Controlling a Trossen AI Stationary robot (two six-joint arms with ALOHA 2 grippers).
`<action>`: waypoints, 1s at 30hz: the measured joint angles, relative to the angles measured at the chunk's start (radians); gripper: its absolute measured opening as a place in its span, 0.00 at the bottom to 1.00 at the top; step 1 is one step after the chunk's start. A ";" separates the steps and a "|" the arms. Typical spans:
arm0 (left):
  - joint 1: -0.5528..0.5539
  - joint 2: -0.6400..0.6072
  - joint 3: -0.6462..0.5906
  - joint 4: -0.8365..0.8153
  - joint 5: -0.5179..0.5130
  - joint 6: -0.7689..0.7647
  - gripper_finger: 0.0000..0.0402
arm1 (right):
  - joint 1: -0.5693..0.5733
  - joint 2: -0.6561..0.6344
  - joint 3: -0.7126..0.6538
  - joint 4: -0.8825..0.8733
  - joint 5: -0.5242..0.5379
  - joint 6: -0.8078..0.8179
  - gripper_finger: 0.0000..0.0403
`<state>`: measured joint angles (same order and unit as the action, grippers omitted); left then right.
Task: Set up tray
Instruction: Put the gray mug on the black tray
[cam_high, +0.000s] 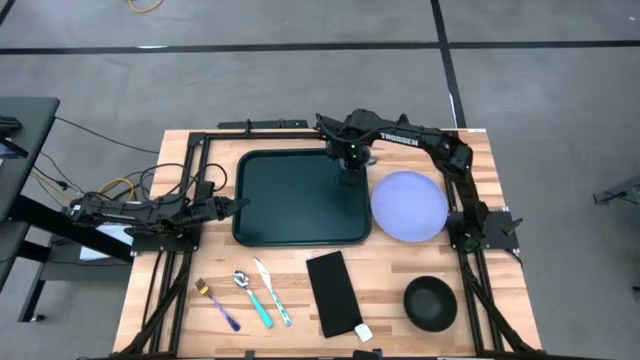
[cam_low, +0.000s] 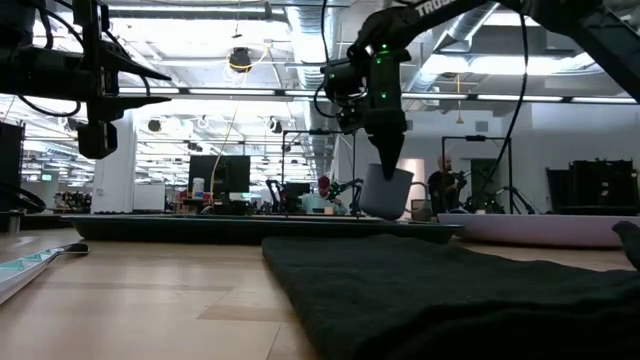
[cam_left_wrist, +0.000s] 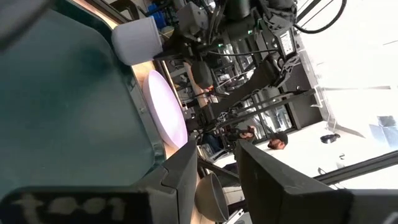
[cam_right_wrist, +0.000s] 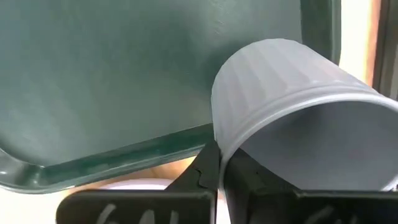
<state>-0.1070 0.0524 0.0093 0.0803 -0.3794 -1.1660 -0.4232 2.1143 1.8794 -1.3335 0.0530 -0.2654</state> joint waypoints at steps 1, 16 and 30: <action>0.000 0.000 0.000 0.000 0.000 0.000 0.25 | 0.001 0.003 0.000 -0.002 0.007 -0.010 0.00; 0.000 0.000 0.000 0.000 0.000 0.019 0.25 | 0.009 0.002 0.006 0.020 0.028 -0.139 0.00; 0.000 0.000 0.000 0.000 -0.001 0.019 0.25 | 0.050 0.020 0.009 0.000 0.081 -0.175 0.00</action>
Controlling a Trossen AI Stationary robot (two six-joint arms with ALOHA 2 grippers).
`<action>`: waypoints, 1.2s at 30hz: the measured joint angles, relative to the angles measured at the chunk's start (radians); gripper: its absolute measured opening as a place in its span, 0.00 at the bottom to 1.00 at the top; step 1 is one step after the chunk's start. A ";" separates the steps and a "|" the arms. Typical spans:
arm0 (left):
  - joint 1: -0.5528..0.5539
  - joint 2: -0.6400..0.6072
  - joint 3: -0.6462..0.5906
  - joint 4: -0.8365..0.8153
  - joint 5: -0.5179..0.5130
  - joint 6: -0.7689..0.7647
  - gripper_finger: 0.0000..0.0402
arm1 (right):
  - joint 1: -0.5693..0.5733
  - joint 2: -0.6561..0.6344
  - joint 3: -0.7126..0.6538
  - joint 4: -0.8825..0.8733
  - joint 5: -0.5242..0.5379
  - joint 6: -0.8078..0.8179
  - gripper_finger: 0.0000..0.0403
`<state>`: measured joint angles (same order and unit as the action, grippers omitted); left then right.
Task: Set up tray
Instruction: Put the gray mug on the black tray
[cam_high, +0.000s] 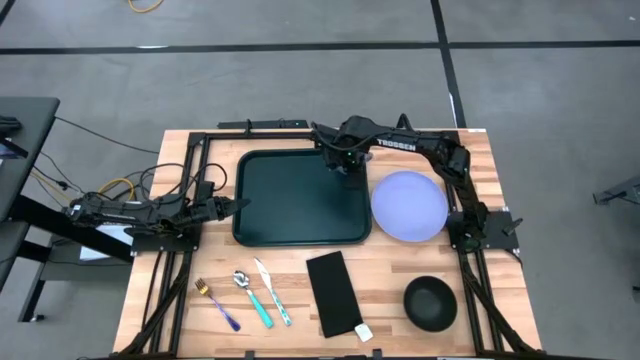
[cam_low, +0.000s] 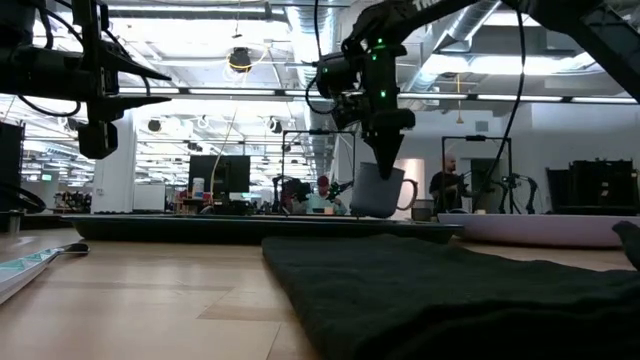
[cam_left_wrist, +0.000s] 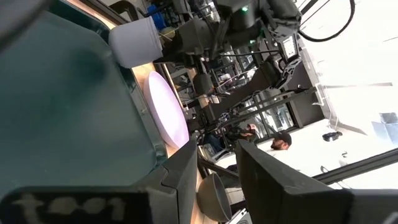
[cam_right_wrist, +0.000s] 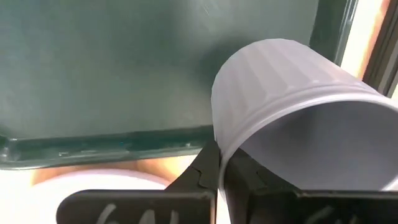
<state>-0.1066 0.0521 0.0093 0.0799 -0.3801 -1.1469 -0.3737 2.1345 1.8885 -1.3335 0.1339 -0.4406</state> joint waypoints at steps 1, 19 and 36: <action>0.000 0.000 0.000 0.000 0.000 0.000 0.25 | -0.001 0.011 0.001 -0.007 0.000 0.009 0.00; 0.000 0.000 0.000 0.000 0.010 0.009 0.25 | 0.006 0.111 0.126 -0.069 0.041 0.019 0.03; 0.000 0.000 0.000 0.000 0.011 0.009 0.25 | 0.011 0.112 0.127 -0.083 0.048 0.108 0.16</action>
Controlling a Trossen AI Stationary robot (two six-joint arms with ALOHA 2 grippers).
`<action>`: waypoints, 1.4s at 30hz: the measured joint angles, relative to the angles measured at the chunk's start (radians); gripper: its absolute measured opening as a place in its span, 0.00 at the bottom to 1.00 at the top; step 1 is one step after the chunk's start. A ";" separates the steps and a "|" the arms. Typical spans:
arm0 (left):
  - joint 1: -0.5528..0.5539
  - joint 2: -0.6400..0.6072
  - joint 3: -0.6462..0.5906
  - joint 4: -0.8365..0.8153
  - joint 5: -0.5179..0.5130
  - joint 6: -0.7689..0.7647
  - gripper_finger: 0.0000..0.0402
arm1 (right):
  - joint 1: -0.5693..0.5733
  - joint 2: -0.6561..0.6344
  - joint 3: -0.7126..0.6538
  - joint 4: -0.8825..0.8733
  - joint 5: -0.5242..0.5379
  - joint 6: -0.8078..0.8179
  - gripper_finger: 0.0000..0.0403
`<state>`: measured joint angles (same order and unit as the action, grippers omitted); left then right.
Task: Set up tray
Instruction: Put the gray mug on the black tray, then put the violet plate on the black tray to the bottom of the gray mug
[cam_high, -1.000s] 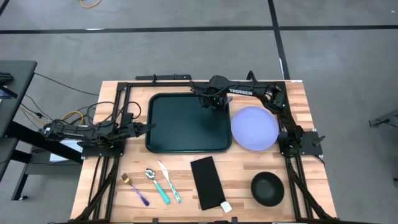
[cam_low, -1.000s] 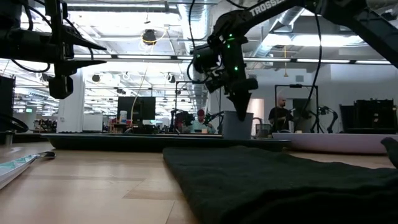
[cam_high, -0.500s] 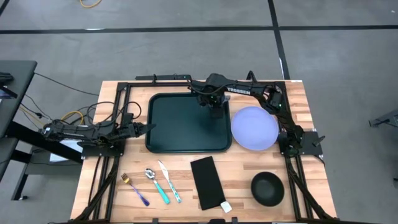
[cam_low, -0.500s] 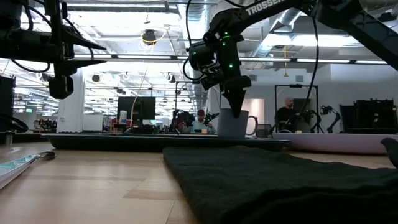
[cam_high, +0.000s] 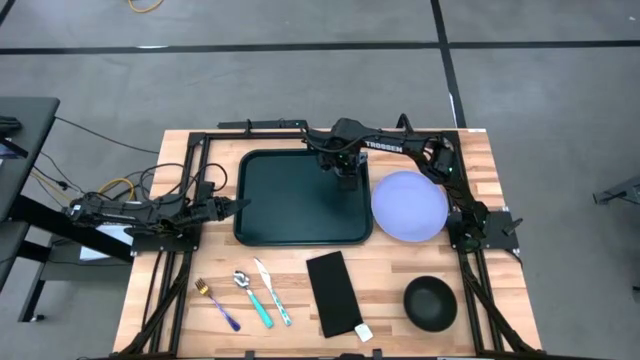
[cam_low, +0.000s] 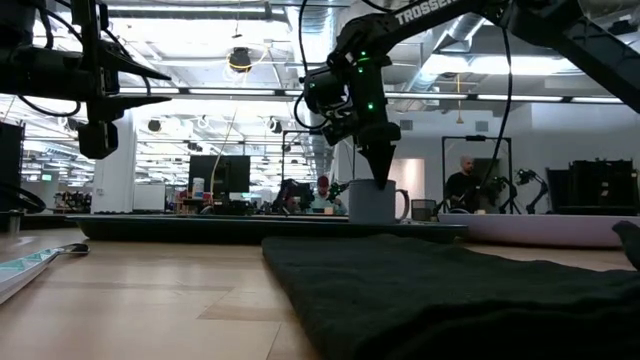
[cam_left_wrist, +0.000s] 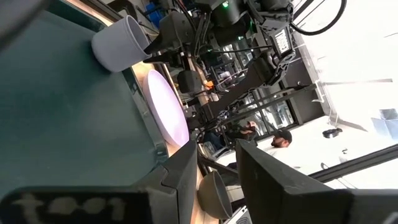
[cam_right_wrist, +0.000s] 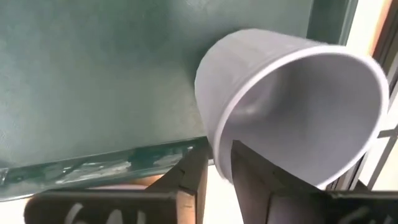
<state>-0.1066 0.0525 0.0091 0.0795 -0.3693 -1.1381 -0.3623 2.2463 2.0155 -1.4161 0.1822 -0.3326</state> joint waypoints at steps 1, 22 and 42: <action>0.000 0.000 0.000 0.000 0.000 0.000 0.25 | 0.001 0.000 0.001 -0.006 0.001 0.001 0.16; 0.000 0.000 0.000 -0.006 0.065 0.016 0.25 | 0.086 -0.251 0.206 -0.155 -0.410 0.400 0.16; 0.000 0.000 0.000 -0.014 0.132 0.033 0.25 | 0.450 -0.846 -0.713 0.144 -0.131 1.282 0.16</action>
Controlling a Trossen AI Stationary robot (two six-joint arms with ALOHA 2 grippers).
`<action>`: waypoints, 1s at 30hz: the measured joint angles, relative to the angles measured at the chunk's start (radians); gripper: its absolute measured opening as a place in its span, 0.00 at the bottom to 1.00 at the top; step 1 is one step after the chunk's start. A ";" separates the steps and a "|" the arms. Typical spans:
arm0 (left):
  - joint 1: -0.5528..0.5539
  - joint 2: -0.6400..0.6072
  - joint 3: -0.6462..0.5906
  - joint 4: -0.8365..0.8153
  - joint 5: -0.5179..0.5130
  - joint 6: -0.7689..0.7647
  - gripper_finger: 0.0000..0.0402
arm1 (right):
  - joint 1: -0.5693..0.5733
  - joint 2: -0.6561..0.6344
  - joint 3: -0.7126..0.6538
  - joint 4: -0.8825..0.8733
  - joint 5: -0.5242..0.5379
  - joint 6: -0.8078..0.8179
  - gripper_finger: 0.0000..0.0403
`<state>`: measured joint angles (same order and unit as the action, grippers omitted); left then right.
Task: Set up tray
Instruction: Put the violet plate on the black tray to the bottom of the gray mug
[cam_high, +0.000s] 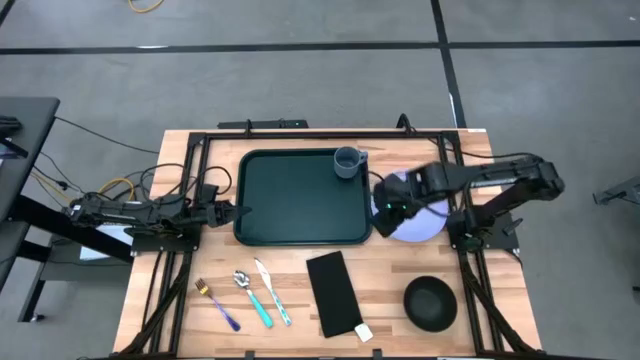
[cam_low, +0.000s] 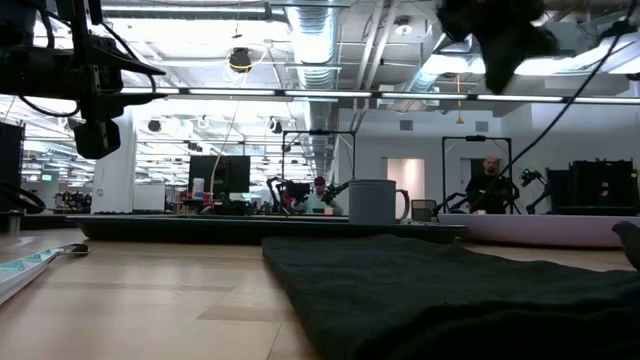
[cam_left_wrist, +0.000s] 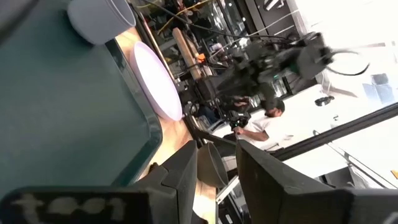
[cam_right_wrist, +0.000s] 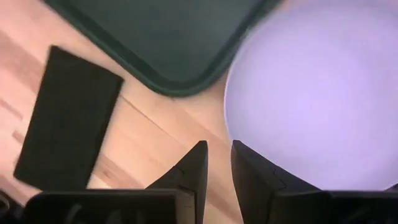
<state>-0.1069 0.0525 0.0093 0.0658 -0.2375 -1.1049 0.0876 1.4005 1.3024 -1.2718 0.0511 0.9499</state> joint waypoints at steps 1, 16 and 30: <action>0.000 0.000 0.000 0.000 0.001 0.000 0.25 | 0.011 -0.013 -0.042 0.028 -0.001 0.047 0.16; 0.000 0.000 0.000 0.000 -0.003 -0.004 0.25 | 0.037 0.166 -0.167 0.160 -0.027 -0.250 0.16; 0.000 0.000 0.000 0.000 -0.009 -0.002 0.25 | 0.083 0.226 -0.131 0.298 0.000 -0.312 0.16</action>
<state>-0.1068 0.0523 0.0091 0.0654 -0.2462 -1.1069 0.1710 1.6267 1.1712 -0.9735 0.0512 0.6377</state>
